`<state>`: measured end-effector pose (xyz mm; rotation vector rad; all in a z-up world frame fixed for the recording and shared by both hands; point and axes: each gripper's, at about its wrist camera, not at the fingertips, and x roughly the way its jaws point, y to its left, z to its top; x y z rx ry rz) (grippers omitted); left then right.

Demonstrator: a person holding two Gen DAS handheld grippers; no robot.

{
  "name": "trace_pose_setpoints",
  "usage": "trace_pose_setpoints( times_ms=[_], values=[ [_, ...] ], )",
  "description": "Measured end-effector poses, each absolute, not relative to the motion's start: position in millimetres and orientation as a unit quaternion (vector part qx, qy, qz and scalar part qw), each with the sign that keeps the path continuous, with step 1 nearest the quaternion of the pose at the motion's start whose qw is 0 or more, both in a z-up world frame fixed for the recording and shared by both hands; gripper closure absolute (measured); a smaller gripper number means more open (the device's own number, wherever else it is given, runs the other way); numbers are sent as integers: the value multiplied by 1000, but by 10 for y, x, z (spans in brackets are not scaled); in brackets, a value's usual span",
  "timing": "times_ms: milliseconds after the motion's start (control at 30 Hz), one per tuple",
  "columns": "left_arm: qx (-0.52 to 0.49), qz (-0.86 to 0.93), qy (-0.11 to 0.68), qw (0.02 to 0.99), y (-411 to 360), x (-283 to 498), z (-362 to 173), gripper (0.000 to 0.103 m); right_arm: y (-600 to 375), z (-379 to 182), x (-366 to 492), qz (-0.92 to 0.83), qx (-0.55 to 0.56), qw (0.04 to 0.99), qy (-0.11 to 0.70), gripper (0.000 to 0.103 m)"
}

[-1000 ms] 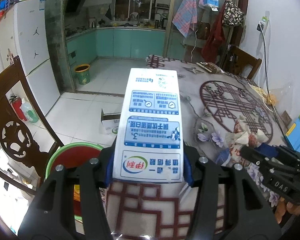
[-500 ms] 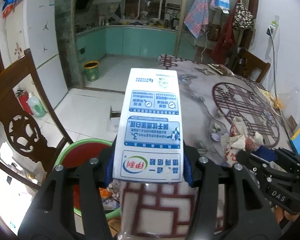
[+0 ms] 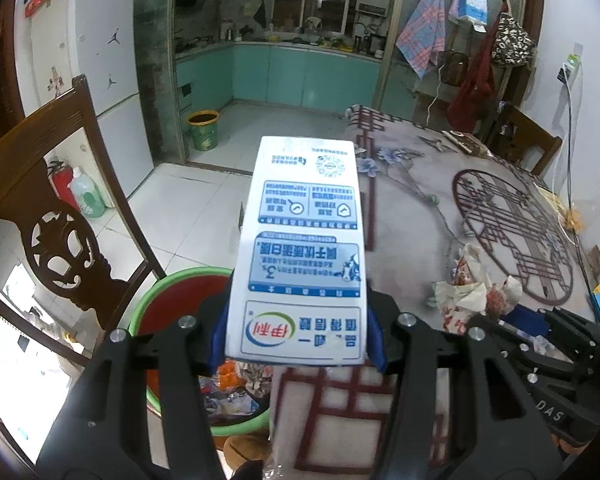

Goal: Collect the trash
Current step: 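Carry the crumpled paper and milk carton from the table to the red bucket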

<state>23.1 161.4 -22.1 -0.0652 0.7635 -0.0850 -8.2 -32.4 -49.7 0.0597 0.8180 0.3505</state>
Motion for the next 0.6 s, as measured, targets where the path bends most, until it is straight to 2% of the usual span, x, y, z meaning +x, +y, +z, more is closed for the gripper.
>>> trace_pose_setpoints(
  times_ms=[600],
  values=[
    [-59, 15, 403, 913, 2111, 289, -446, 52, 161, -620, 215, 217, 23, 889, 402, 62]
  ],
)
